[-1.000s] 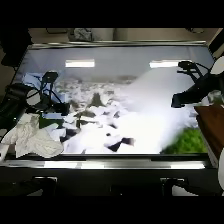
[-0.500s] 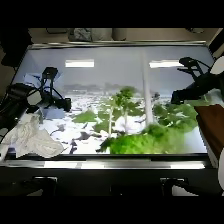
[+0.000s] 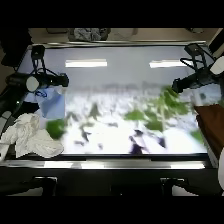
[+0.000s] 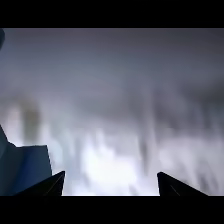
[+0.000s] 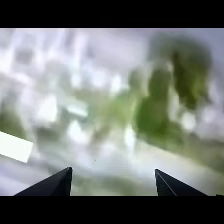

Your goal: Fold the shirts.

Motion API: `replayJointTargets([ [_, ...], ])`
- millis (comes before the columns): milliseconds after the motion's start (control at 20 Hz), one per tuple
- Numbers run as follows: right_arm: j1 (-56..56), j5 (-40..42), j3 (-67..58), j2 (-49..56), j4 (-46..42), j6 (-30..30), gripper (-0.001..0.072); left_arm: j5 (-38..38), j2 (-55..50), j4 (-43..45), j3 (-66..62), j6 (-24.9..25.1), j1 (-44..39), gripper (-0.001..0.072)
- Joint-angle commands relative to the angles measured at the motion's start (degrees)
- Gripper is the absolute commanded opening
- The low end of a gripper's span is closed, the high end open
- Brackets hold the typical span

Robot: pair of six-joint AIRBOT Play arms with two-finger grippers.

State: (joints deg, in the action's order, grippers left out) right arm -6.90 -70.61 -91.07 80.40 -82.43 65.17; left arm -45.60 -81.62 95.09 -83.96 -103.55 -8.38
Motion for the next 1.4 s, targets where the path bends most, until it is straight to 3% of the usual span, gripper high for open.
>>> replayJointTargets([
  [0, 0.02, 1.7, 0.02, 0.11, 1.79, 0.04, 0.061, -2.64, -16.13, -3.41, -22.14, -3.76, 12.04, 0.0703],
  [150, 0.02, 0.31, 0.37, 0.85, 5.27, 0.02, 0.061, -13.44, -30.34, -7.1, -39.5, -7.06, 21.18, 0.0704],
  [500, 0.02, -1.57, 0.7, 2.4, 8.98, 0.0, 0.061, -2.49, -32.5, -9.64, -29.46, -6.14, 26.86, 0.071],
  [750, 0.02, -3.17, 0.68, 2.38, 10.43, 0.02, 0.061, -5.31, -36.17, -9.66, -29.49, -2.93, 25.79, 0.0704],
  [800, 0.02, -3.78, 0.68, 2.38, 10.95, 0.02, 0.061, -6.51, -36.54, -9.62, -29.51, -2.95, 25.92, 0.0576],
  [850, 0.02, -4.28, 0.68, 2.38, 11.34, 0.02, 0.061, -7.17, -36.61, -9.64, -29.51, -2.95, 26.12, 0.0284],
  [900, 0.02, -4.48, 0.68, 2.38, 11.37, 0.02, 0.061, -7.32, -36.37, -10.03, -29.79, -2.95, 26.27, 0.0059],
  [1000, 0.02, -4.42, 0.68, 2.38, 11.39, 0.07, 0.061, -5.14, -34.82, -11.78, -32.15, -2.84, 26.16, 0.0032],
  [1200, 0.0, -2.08, -0.26, 1.92, 11.28, 0.0, 0.0601, 12.33, -22.32, -15.63, -33.83, -1.22, 22.69, 0.003],
  [1350, 0.0, -0.02, -2.43, -2.49, 11.28, -2.27, 0.0598, 14.78, -8.28, -15.63, -33.64, 3.1, 17.84, 0.003],
])
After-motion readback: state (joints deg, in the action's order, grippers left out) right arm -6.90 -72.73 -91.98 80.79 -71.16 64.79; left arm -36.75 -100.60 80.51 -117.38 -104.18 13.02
